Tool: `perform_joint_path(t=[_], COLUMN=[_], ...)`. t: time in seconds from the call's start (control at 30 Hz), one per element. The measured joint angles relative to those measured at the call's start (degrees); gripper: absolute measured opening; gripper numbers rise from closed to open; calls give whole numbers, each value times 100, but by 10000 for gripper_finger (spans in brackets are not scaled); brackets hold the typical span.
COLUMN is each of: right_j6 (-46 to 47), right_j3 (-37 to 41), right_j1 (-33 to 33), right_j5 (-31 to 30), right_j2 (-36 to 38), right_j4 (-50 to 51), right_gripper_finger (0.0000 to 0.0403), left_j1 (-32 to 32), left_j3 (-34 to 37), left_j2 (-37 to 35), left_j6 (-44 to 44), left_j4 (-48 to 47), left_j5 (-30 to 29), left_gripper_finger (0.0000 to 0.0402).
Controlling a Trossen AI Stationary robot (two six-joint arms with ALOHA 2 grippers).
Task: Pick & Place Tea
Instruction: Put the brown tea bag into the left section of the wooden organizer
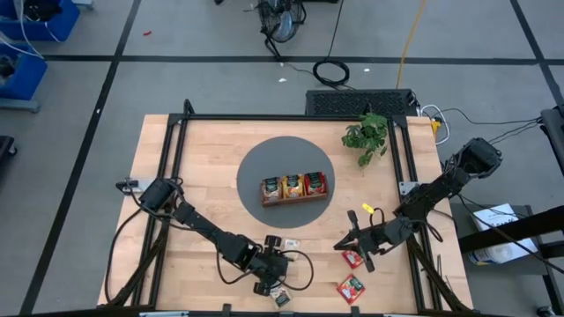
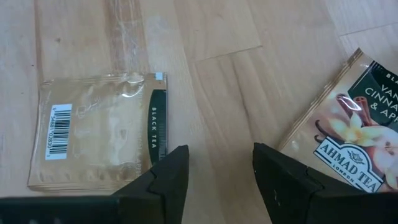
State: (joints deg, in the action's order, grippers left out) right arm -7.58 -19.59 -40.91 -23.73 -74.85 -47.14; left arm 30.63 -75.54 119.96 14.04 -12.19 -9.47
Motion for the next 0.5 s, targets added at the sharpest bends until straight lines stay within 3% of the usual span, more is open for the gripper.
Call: perform_joint_path(t=[0.33,0.5], right_j6=[241,388], right_j3=[0,0], right_j1=[0,0], right_j5=[0,2], right_j2=[-11,-110], right_j4=[26,93], right_gripper_finger=[4,4], left_j1=[8,239], left_j3=[-14,-175], left_j2=[-4,-305], left_j6=[75,846], left_j4=[-167,-1843], left_j5=[-99,-995], left_gripper_finger=[182,182])
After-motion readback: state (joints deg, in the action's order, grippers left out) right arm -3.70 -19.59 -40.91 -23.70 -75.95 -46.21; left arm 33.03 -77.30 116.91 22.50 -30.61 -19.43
